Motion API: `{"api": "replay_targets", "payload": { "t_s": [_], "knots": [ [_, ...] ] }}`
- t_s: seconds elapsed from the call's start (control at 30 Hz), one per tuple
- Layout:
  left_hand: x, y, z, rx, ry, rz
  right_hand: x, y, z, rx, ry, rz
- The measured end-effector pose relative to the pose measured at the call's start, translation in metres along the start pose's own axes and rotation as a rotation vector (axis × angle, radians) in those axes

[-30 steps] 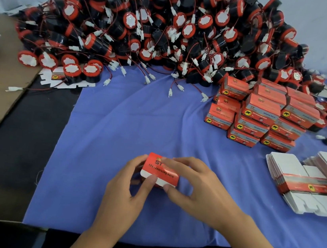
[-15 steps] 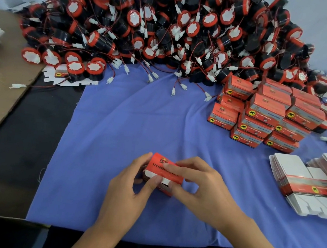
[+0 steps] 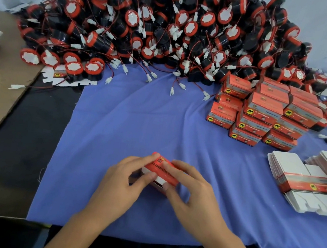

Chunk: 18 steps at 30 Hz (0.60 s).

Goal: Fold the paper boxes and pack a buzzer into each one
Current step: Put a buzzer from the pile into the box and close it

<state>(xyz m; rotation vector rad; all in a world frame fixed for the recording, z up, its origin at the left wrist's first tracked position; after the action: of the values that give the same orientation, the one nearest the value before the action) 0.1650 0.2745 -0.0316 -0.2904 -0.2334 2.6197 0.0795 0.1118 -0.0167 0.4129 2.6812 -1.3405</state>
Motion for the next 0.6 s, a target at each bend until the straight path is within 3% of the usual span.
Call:
{"api": "replay_targets", "payload": {
  "t_s": [0.17,0.27,0.4,0.6],
  "knots": [
    [-0.014,-0.006,0.007,-0.287,0.07,-0.143,0.004,-0.003,0.006,-0.04,-0.021,0.02],
    [-0.016,-0.005,0.019,-0.425,0.248,-0.251,0.004,-0.007,0.005,0.088,-0.109,0.062],
    [-0.001,-0.002,0.031,-0.575,0.452,-0.168,0.008,-0.012,0.003,0.156,-0.196,0.157],
    [0.013,-0.002,0.036,-0.588,0.602,-0.111,0.017,-0.012,-0.001,0.195,-0.28,0.354]
  ]
}}
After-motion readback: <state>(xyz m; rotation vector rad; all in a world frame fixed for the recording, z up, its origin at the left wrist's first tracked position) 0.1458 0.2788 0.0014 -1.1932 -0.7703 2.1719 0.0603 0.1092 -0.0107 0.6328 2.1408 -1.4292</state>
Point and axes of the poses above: each hand's wrist, its own x-axis away from the middle knuckle, its own y-axis out of the palm, z = x × y, the point moved 7 cm from there along -x, towards the middle knuckle, and after that the axes turned 11 degrees about x, right-handed, at the moved point
